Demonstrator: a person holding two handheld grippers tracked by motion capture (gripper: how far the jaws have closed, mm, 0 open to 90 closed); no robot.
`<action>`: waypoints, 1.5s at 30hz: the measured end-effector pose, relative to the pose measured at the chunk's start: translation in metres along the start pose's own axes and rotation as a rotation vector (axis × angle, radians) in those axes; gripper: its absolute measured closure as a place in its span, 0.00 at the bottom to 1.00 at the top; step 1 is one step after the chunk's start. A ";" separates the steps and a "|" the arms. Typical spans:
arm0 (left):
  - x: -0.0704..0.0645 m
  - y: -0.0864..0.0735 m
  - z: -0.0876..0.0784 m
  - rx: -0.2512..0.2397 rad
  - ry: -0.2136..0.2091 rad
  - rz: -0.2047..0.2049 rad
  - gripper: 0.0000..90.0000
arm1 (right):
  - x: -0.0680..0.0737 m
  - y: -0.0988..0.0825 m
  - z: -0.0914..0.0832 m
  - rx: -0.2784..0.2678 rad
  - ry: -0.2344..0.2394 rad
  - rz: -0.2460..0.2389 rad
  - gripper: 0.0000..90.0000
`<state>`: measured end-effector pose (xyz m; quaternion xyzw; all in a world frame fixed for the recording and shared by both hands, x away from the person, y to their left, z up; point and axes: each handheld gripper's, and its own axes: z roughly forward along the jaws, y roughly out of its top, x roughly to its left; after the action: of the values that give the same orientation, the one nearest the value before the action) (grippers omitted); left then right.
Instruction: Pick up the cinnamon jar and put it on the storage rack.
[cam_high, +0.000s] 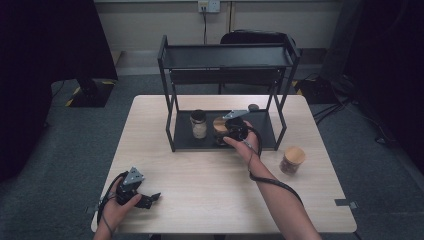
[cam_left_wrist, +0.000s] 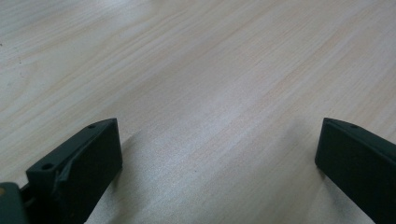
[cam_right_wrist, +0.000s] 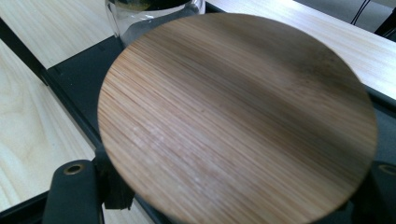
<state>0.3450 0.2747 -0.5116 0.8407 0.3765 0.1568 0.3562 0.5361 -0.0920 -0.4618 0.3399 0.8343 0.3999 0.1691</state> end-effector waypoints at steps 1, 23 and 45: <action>0.000 0.000 0.000 0.000 0.000 0.000 0.00 | 0.000 0.000 0.001 -0.001 -0.002 -0.005 0.28; 0.000 0.000 0.000 0.000 0.000 0.000 0.00 | -0.002 -0.001 0.017 0.007 -0.018 0.001 0.28; 0.000 0.000 0.000 0.000 0.000 0.000 0.00 | -0.005 -0.003 0.022 -0.007 -0.006 0.037 0.28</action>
<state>0.3450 0.2748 -0.5117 0.8407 0.3764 0.1567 0.3563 0.5506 -0.0850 -0.4780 0.3559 0.8259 0.4047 0.1655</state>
